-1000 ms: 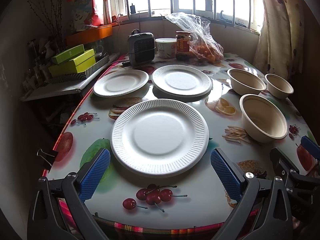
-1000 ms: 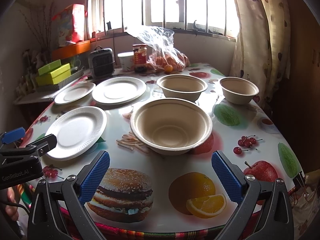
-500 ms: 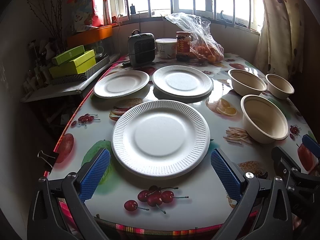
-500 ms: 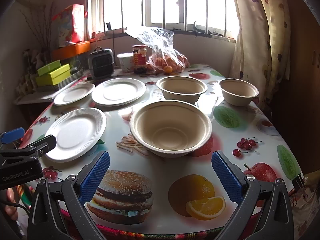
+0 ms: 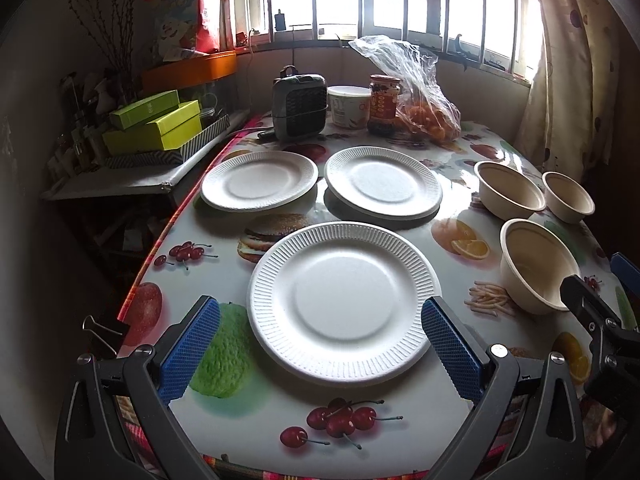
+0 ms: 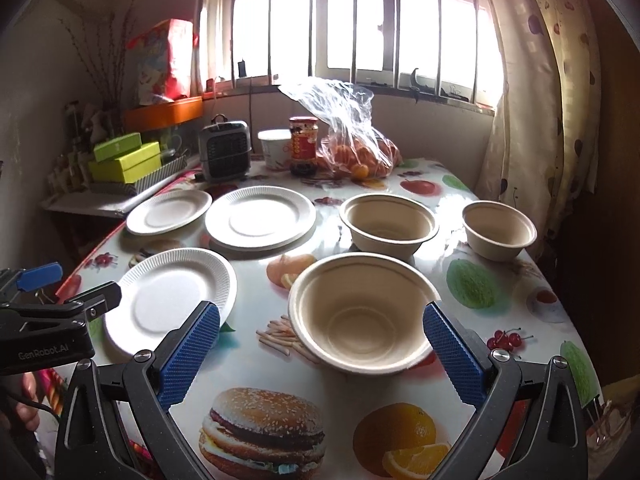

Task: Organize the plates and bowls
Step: 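Close the left gripper on the white plate's rim and tilt it up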

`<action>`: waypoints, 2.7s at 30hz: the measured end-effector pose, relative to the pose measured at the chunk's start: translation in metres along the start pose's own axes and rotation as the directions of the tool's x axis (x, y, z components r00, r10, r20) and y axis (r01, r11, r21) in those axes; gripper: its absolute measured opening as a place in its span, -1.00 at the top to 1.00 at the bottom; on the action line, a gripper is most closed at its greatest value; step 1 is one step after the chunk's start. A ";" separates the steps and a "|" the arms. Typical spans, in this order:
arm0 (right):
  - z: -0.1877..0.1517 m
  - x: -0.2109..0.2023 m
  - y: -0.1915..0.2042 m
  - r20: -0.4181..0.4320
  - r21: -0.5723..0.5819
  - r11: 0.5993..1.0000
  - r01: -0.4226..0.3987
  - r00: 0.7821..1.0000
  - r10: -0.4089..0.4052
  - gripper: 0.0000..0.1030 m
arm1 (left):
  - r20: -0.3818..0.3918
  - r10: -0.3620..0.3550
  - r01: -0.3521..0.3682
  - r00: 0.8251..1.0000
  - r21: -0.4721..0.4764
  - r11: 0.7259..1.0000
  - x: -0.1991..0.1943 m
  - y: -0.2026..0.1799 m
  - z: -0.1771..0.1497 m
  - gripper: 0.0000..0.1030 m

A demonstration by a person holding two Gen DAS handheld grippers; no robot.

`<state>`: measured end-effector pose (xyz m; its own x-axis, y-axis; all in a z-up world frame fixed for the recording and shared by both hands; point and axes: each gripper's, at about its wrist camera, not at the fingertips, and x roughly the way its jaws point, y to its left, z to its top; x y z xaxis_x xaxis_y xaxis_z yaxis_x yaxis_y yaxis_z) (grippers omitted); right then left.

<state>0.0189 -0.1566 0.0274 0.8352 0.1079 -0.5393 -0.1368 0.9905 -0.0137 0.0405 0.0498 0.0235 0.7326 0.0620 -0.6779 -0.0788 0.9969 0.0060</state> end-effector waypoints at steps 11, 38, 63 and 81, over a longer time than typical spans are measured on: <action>0.069 0.039 0.021 0.001 -0.026 0.988 -0.153 0.988 0.153 -1.00 | 0.004 0.082 -0.081 0.997 -0.097 0.992 0.017 0.065 0.046 -0.96; 0.146 0.171 0.110 -0.173 -0.175 0.921 -0.348 0.932 0.320 -0.76 | -0.062 0.053 -0.065 0.997 -0.219 0.974 0.090 0.145 0.100 -0.86; 0.162 0.318 0.153 -0.431 -0.140 0.858 -0.494 0.811 0.397 -0.11 | -0.194 -0.018 -0.045 0.981 -0.315 0.948 0.177 0.182 0.106 -0.20; 0.154 0.346 0.167 -0.486 -0.101 0.830 -0.549 0.755 0.440 0.33 | -0.232 -0.063 -0.025 0.971 -0.357 0.934 0.198 0.187 0.101 0.06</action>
<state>0.3670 0.0590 -0.0318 0.3116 0.4758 -0.8225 -0.6255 0.7543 0.1994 0.2393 0.2535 -0.0357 0.5591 -0.0141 -0.8290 -0.3327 0.9120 -0.2399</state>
